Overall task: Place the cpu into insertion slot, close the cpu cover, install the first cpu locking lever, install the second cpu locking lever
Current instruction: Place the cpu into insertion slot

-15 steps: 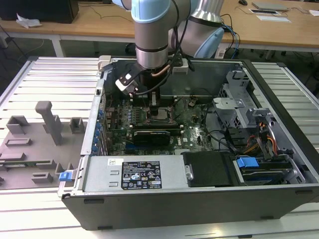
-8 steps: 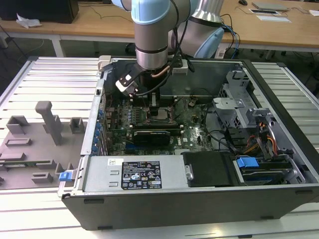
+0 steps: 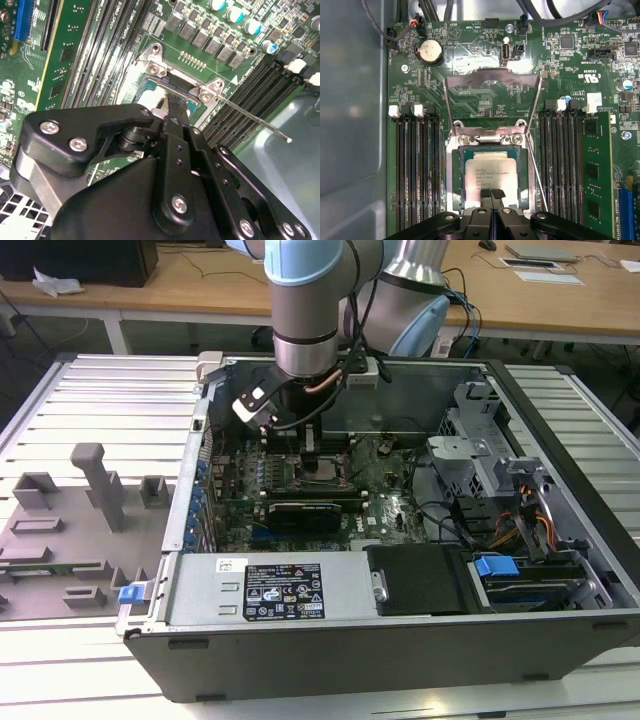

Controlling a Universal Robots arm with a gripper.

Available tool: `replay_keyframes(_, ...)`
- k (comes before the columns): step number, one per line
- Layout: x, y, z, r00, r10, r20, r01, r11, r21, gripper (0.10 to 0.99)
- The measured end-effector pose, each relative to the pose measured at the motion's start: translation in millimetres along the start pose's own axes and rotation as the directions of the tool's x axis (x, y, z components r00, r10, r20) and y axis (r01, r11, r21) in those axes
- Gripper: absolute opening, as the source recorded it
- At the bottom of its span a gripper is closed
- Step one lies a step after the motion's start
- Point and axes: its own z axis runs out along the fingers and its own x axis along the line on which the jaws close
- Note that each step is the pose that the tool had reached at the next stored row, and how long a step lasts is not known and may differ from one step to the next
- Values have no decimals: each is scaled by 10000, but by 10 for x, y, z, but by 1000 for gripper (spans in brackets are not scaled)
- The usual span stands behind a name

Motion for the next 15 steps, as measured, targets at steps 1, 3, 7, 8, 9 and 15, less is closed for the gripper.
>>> replay_keyframes(1,0,11,2,10000,22,1,-22,10000,0,106)
replay_keyframes(3,2,54,8,9999,113,8,-113,9999,0,106)
replay_keyframes(7,4,133,38,9998,194,17,-194,9998,6,106)
replay_keyframes(8,4,134,48,9998,205,18,-205,9998,6,106)
replay_keyframes(9,3,133,52,9998,208,22,-208,9998,8,106)
replay_keyframes(15,7,137,33,9998,209,29,-209,9998,-2,106)
